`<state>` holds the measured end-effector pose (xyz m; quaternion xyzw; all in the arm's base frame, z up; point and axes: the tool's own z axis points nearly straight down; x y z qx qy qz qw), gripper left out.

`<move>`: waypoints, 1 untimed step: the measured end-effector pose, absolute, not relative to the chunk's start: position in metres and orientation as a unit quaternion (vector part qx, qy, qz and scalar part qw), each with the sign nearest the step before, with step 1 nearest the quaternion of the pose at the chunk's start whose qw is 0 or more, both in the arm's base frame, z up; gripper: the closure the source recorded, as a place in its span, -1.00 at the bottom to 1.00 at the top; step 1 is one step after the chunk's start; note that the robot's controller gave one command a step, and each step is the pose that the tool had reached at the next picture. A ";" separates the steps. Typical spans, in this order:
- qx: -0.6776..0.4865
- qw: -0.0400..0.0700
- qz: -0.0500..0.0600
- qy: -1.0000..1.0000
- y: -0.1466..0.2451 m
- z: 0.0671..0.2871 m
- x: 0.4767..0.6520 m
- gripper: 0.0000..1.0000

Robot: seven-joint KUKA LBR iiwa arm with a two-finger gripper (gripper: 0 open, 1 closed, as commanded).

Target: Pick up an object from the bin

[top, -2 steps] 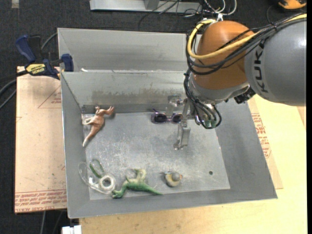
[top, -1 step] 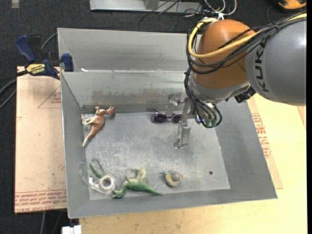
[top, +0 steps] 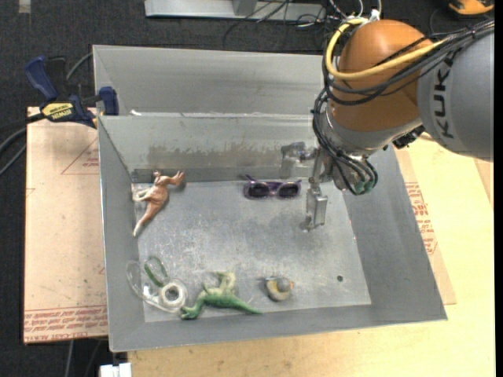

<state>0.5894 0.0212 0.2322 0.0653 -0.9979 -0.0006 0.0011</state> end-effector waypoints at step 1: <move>0.080 -0.002 -0.001 -0.997 0.040 0.154 0.600 -1.00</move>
Offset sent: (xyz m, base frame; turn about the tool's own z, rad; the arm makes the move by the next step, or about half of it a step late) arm 0.0397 0.0166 -0.1263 0.1178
